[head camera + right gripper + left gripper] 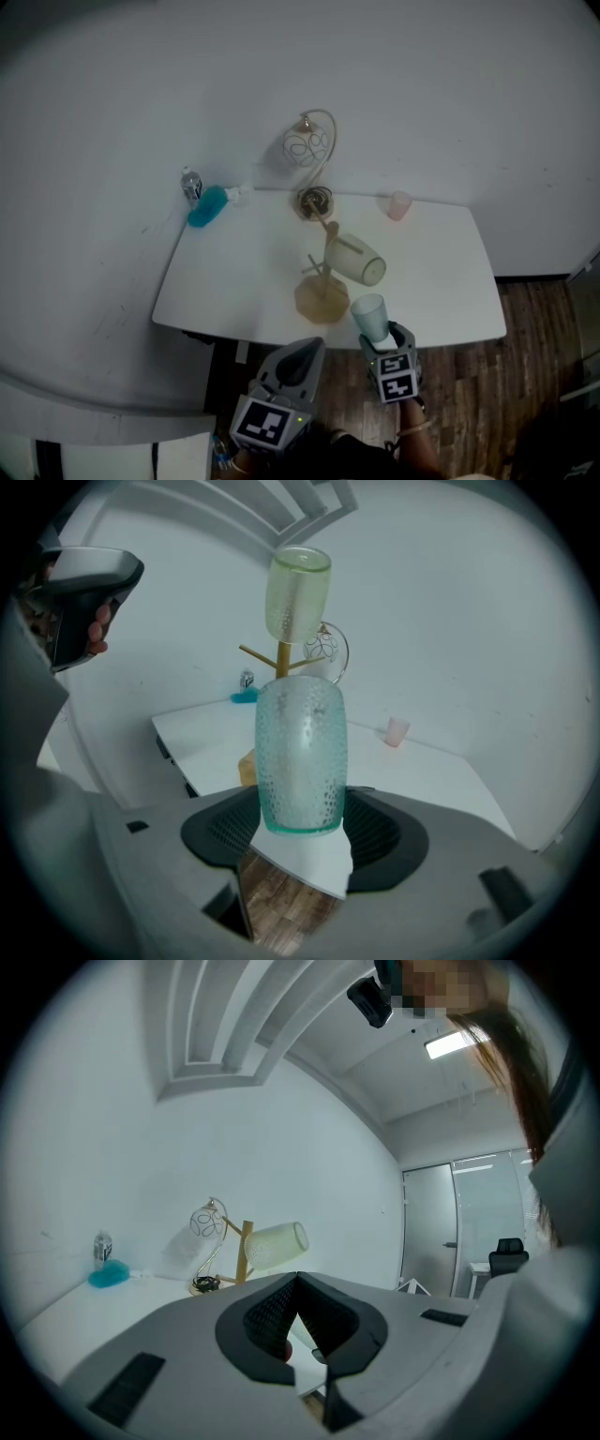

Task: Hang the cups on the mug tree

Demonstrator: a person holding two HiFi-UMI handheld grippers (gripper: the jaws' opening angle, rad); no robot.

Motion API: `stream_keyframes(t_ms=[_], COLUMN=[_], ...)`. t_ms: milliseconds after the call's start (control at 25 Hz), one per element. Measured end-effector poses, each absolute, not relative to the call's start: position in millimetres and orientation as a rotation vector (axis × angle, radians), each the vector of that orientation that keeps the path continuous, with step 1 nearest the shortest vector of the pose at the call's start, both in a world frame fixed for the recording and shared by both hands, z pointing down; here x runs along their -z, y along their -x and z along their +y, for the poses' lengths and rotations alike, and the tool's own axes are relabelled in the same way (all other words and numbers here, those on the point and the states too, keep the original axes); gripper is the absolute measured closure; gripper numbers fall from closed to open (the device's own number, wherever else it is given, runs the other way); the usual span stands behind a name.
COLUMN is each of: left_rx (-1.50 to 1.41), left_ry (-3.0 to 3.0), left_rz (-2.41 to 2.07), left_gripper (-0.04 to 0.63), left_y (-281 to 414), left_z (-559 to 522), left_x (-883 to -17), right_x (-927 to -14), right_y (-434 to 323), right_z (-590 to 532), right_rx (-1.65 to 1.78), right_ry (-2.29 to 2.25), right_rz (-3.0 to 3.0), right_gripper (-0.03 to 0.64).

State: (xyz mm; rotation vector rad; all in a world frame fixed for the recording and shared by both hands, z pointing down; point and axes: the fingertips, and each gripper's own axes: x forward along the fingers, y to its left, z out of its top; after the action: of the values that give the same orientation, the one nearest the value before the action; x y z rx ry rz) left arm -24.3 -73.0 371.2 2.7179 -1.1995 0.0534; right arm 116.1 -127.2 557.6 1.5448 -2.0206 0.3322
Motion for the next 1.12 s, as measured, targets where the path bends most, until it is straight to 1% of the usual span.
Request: stream_keyframes(t_ms=[1120], left_rx=[-0.001], left_ry=[-2.708], left_rz=[-1.156], left_gripper=[0.595], left_y=[68.5], left_z=[-106.8], left_x=[-377.6], right_x=[-573.7], right_y=[-93.2], right_z=[-138.0], right_rx=[-0.391], right_ry=[-1.517], right_rz=[-1.914], right_gripper=[0.33])
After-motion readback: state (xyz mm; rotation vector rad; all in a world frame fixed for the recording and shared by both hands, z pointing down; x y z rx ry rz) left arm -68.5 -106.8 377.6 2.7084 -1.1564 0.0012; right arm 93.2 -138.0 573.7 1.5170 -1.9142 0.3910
